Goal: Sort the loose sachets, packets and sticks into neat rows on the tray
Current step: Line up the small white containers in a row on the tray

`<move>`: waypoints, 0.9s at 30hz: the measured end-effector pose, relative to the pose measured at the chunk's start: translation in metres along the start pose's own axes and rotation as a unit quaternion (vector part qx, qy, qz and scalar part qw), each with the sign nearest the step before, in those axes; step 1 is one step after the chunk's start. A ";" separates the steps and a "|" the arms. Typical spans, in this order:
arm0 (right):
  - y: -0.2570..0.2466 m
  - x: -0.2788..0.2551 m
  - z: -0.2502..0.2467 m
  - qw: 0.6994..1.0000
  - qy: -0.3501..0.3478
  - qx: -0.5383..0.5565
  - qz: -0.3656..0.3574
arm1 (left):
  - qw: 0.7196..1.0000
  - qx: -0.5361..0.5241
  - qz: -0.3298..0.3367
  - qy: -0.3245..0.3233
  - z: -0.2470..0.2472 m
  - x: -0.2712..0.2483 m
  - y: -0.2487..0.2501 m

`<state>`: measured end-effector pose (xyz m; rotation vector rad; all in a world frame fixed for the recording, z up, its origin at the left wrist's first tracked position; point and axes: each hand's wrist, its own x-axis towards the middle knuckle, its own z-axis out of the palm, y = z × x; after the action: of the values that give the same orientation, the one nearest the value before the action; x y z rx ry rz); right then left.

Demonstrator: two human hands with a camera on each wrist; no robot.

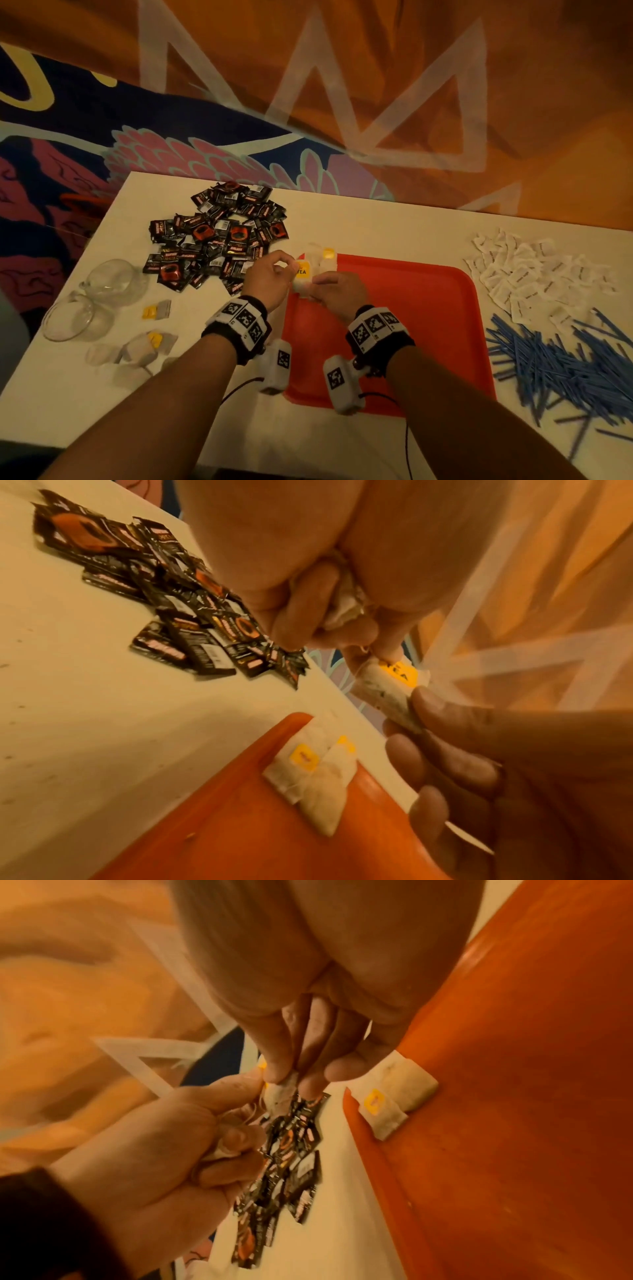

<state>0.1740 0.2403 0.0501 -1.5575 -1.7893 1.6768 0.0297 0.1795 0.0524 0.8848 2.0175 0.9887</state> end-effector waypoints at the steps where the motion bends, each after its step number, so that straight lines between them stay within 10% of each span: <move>1: 0.006 0.001 0.002 1.000 -0.001 -0.025 0.001 | 1.000 0.025 0.002 -0.008 0.003 0.002 -0.008; 20: 0.057 0.036 0.036 0.955 0.008 -0.247 0.166 | 0.964 0.262 0.006 -0.043 0.052 0.033 -0.076; 27: 0.061 0.037 0.027 0.974 0.017 -0.151 0.167 | 0.992 0.109 -0.056 -0.008 0.042 0.034 -0.068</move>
<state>0.1702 0.2404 -0.0257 -2.1058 -1.9197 1.5471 0.0286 0.1899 -0.0335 0.8774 2.1663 0.7063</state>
